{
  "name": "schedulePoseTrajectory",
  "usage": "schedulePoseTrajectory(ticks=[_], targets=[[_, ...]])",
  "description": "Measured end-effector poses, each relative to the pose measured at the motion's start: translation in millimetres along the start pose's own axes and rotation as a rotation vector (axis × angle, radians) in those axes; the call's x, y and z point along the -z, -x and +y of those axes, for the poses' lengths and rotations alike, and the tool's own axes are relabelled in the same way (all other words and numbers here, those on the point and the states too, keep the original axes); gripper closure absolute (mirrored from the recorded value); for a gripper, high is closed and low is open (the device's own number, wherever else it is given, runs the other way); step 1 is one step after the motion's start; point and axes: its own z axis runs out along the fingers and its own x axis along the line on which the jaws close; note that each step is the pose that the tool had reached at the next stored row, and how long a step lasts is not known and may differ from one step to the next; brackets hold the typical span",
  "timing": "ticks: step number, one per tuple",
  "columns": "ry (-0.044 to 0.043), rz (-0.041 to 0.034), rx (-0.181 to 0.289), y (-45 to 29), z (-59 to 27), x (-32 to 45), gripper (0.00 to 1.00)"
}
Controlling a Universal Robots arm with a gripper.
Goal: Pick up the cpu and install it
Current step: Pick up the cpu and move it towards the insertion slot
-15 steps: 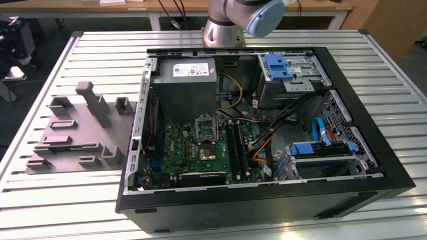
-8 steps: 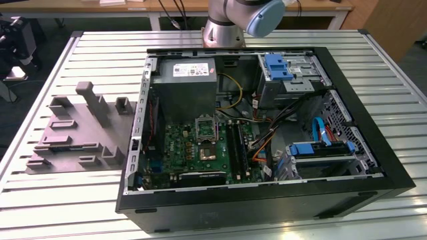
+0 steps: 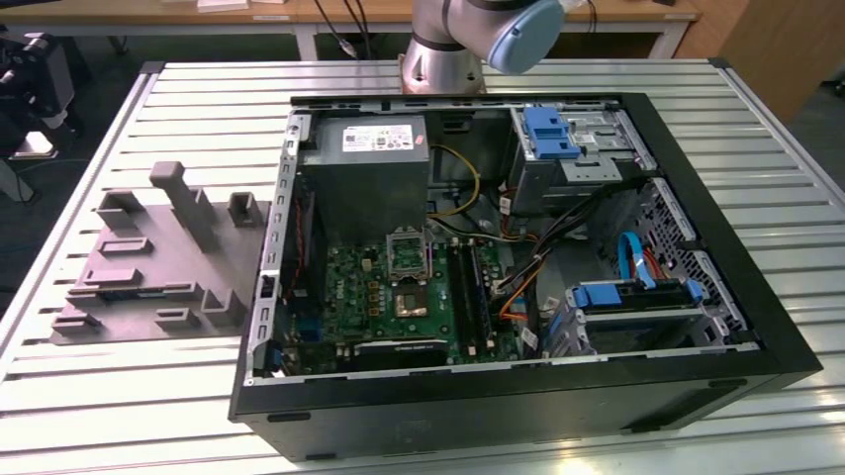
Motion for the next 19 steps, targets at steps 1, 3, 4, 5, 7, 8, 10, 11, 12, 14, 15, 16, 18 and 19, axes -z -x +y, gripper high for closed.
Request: schedulePoseTrajectory(ticks=[1, 3, 4, 5, 7, 8, 10, 11, 12, 14, 15, 16, 18, 19], targets=[[0.0, 0.0001, 0.0, 0.3, 0.0, 0.0, 0.53], [0.0, 0.0, 0.0, 0.9, 0.0, 0.0, 0.53], [0.0, 0.0001, 0.0, 1.3, 0.0, 0.0, 0.53], [-0.0001, 0.0001, 0.0, 1.8, 0.0, 0.1, 0.53], [0.0, 0.0001, 0.0, 3.1, 0.0, 0.0, 0.53], [-0.0001, 0.0001, 0.0, 3.8, 0.1, 0.0, 0.53], [-0.0001, 0.0001, 0.0, 5.3, 0.1, 0.0, 0.53], [-0.0001, 0.0001, 0.0, 6.2, 0.1, 0.0, 0.53], [0.0, 0.0001, 0.0, 7.2, 0.1, 0.0, 0.53], [0.0, 0.0001, 0.0, 9.5, 0.2, 0.0, 0.53], [-0.0001, 0.0001, 0.0, 10.8, 0.2, 0.0, 0.53], [0.0, 0.0001, 0.0, 12.2, 0.3, -0.1, 0.53], [0.0, 0.0001, 0.0, 15.0, 0.3, -0.1, 0.53], [0.0, 0.0001, 0.0, 16.5, 0.3, -0.1, 0.53]])
